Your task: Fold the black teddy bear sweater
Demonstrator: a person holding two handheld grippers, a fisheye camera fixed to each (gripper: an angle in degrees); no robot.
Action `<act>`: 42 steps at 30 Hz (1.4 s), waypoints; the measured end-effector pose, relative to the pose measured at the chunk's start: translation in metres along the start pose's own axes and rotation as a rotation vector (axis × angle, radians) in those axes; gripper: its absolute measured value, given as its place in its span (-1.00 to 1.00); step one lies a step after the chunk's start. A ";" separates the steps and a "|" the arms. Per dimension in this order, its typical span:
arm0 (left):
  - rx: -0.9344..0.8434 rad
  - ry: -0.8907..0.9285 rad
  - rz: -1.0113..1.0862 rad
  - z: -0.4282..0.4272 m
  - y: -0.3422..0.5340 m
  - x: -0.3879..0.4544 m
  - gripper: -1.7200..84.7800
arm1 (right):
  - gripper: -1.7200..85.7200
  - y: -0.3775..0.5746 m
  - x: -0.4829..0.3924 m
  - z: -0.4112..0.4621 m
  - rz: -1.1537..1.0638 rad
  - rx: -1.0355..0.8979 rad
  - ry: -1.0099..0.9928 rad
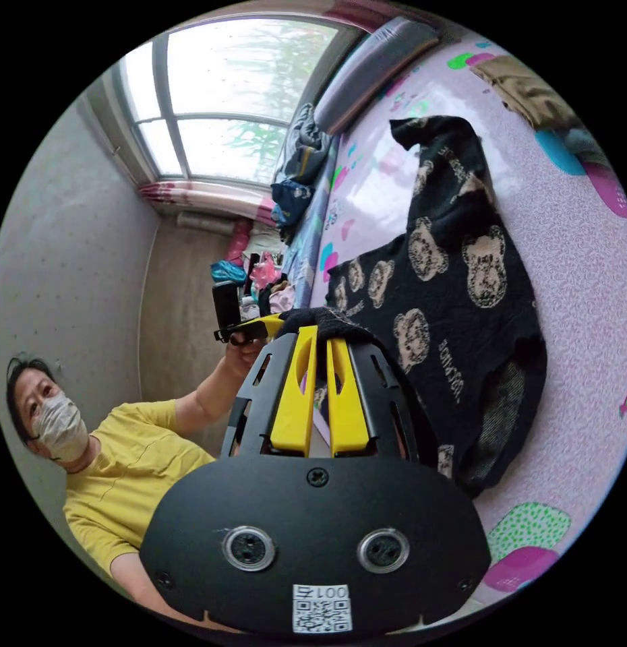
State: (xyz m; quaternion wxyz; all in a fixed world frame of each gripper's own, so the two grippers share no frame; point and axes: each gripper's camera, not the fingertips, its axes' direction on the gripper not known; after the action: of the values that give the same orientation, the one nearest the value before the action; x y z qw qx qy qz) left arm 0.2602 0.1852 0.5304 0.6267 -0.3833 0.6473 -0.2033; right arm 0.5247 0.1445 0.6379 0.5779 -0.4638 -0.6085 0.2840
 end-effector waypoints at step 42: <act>0.093 0.127 -0.391 -0.122 -0.266 -0.023 -0.73 | -0.95 -0.170 -0.105 0.033 -0.063 -0.151 0.212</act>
State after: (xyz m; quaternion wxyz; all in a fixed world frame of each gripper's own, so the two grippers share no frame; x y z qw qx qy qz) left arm 0.2050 0.0103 0.7592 0.5503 -0.4588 0.5886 -0.3746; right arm 0.4418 -0.0126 0.7359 0.6112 -0.5139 -0.5779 0.1685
